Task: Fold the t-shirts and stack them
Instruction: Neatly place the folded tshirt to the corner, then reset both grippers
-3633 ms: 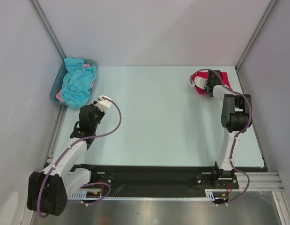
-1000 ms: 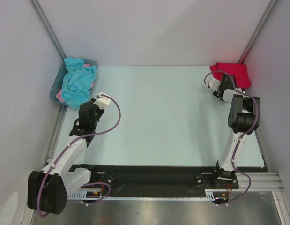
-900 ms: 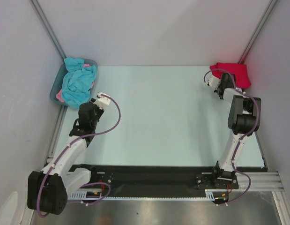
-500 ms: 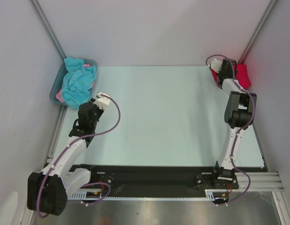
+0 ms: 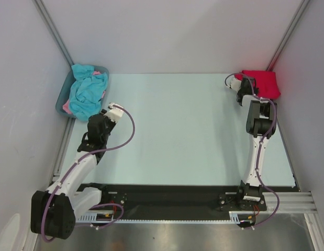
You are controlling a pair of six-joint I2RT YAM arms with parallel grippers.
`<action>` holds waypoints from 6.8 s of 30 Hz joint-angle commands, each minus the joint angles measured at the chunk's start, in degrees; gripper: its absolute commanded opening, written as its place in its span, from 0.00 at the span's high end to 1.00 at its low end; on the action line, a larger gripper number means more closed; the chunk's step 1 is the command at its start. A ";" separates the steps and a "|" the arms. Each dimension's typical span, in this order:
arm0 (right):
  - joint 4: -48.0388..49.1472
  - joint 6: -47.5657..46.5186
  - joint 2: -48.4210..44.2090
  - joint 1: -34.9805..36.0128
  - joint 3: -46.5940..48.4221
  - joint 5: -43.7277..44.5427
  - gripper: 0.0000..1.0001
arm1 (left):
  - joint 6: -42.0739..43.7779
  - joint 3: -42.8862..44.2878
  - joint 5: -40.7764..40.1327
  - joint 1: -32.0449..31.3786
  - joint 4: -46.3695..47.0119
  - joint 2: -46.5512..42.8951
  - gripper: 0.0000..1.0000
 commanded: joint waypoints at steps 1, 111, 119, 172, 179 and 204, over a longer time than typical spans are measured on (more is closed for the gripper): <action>-6.16 0.24 -4.32 1.81 -9.24 -5.40 1.00 | 0.80 0.49 -1.22 0.64 2.21 1.19 0.60; -38.15 41.73 4.53 6.13 27.65 -22.56 1.00 | -0.26 -2.68 0.54 1.34 3.00 -6.63 0.58; -37.45 40.41 8.74 4.81 31.43 -20.10 1.00 | -0.26 -2.59 0.19 1.34 2.56 -6.99 0.58; -53.71 62.20 -42.66 12.71 -3.10 -32.67 0.13 | -2.37 -0.39 6.52 1.34 -2.01 -10.85 0.57; -55.30 65.98 -50.22 14.38 -8.18 -29.58 0.00 | -2.45 -0.92 7.04 1.34 -2.19 -12.17 0.56; -49.32 63.88 -54.36 22.38 -17.17 -25.02 0.00 | -2.45 -2.06 7.57 1.34 -1.22 -12.79 0.53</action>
